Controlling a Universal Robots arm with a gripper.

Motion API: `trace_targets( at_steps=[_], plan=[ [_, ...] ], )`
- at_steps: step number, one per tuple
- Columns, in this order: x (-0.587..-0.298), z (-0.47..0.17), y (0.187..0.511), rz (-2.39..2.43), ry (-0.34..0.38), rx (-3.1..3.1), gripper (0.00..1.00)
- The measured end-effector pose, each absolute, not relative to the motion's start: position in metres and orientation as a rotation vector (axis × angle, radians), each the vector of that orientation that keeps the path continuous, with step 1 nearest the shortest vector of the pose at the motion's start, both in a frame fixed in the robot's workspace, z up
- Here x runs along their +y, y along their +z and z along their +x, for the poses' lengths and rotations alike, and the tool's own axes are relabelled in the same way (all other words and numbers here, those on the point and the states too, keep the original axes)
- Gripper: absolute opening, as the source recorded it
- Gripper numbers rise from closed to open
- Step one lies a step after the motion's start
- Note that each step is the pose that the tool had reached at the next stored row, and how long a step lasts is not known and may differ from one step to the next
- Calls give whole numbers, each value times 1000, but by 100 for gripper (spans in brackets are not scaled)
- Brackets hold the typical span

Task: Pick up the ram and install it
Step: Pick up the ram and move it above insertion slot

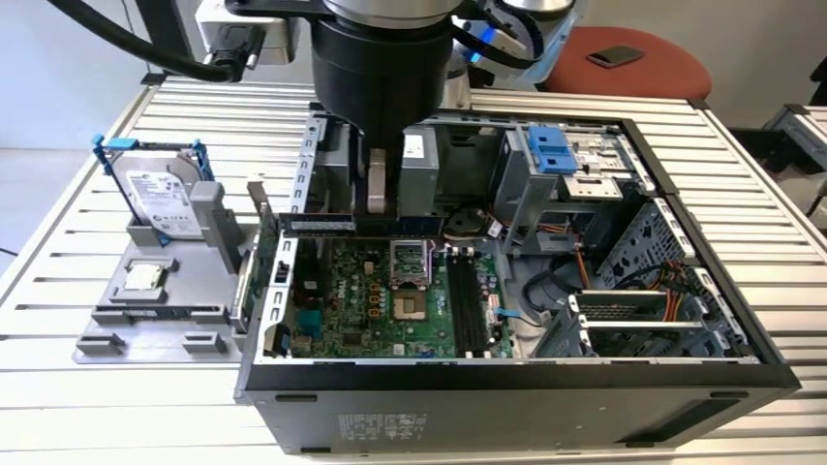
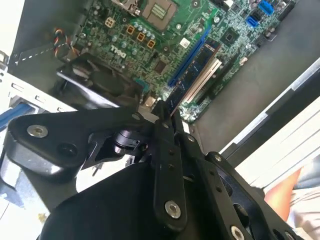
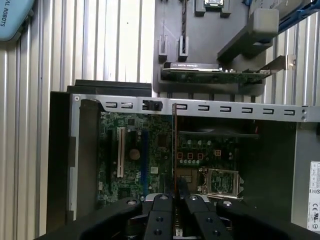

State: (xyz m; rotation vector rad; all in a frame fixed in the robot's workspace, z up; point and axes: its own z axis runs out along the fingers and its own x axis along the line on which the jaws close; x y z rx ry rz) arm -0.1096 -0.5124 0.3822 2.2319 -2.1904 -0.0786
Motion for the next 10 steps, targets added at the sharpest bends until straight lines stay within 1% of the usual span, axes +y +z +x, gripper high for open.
trace_targets(
  at_steps=[10],
  plan=[
    [-512,-87,382,2229,-82,-2188,0]
  ],
)
